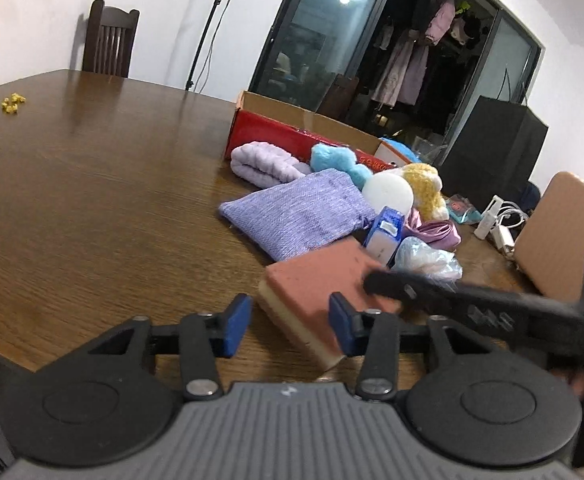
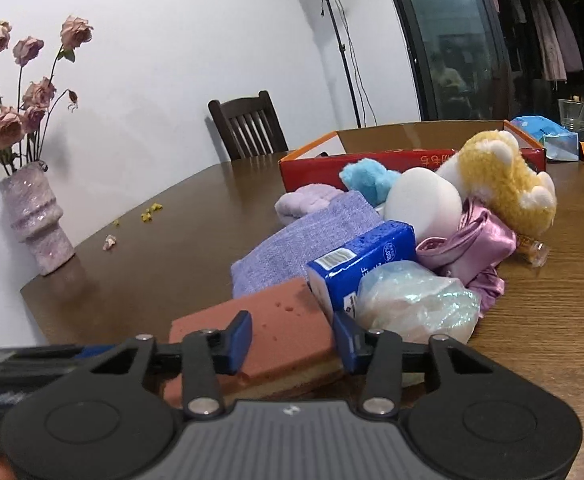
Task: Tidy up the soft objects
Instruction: 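Close both grippers together on the pink-and-white layered sponge, then carry the sponge into the red cardboard box and open both grippers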
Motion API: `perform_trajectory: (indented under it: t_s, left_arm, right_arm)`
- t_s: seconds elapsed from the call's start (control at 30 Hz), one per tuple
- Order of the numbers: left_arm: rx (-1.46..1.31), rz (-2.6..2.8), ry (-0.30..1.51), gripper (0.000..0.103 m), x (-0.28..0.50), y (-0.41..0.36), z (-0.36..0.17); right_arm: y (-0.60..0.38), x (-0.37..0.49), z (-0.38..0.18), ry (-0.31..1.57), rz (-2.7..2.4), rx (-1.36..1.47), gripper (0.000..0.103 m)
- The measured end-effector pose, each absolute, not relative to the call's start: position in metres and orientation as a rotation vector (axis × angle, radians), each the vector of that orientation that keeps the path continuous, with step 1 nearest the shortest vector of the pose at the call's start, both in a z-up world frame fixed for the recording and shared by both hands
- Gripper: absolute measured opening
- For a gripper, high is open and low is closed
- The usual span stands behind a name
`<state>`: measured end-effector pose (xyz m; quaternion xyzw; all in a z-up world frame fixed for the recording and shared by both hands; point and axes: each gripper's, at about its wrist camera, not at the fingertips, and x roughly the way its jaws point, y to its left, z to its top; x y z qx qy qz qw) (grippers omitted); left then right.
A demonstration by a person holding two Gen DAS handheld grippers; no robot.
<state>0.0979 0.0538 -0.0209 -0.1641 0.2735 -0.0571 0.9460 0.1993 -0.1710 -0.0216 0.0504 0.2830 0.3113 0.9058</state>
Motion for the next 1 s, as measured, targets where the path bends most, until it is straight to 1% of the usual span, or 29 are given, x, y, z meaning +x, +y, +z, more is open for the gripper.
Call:
perform_trajectory:
  t_s: [0.03,0.07,0.17,0.23,0.37,0.4,0.43,0.47,0.53,0.6,0.67,0.77,0.83,0.93,1.0]
  left_arm:
    - [-0.344,-0.125,0.557,0.042,0.097,0.056,-0.022]
    - [-0.356,-0.132,0.557,0.042,0.097,0.059,-0.023]
    - [-0.390,-0.168,0.566,0.043,0.097,0.064,-0.025]
    - [-0.392,-0.184,0.580,0.049,0.098,0.064,-0.025]
    - [-0.377,-0.198,0.600,0.048,0.104,0.061,-0.023]
    - [-0.382,-0.203,0.609,0.045,0.107,0.062,-0.022]
    - [-0.390,-0.219,0.618,0.036,0.110,0.063,-0.022]
    - [-0.401,-0.232,0.622,0.033,0.111,0.063,-0.021]
    - [-0.405,-0.210,0.629,0.033,0.115,0.060,-0.016]
    - [-0.375,-0.187,0.570,0.033,0.117,0.058,-0.002]
    - [-0.393,-0.198,0.508,0.033,0.126,0.064,0.015]
    - [-0.394,-0.231,0.434,0.033,0.165,0.072,0.046]
    - [-0.401,-0.253,0.406,0.033,0.206,0.077,0.066]
    - [-0.434,-0.290,0.435,0.033,0.291,0.088,0.088]
    - [-0.441,-0.291,0.486,0.033,0.359,0.098,0.094]
  right_arm:
    - [-0.175,0.194,-0.021,0.604,0.653,0.111,0.035]
    - [-0.180,0.185,-0.020,0.629,0.683,0.134,0.034]
    - [-0.190,0.162,-0.022,0.655,0.708,0.170,0.036]
    - [-0.195,0.157,-0.024,0.654,0.678,0.205,0.037]
    - [-0.201,0.170,-0.028,0.660,0.661,0.278,0.037]
    - [-0.201,0.177,-0.031,0.675,0.667,0.295,0.037]
    - [-0.202,0.182,-0.032,0.682,0.673,0.315,0.037]
    - [-0.203,0.187,-0.032,0.692,0.685,0.326,0.035]
    - [-0.202,0.193,-0.032,0.703,0.696,0.324,0.032]
    - [-0.195,0.191,-0.024,0.683,0.704,0.287,0.032]
    - [-0.194,0.192,-0.011,0.626,0.729,0.274,0.032]
    - [-0.197,0.215,0.021,0.525,0.754,0.290,0.030]
    - [-0.195,0.250,0.044,0.494,0.750,0.283,0.030]
    - [-0.188,0.318,0.074,0.447,0.713,0.250,0.030]
    - [-0.182,0.369,0.084,0.477,0.693,0.265,0.030]
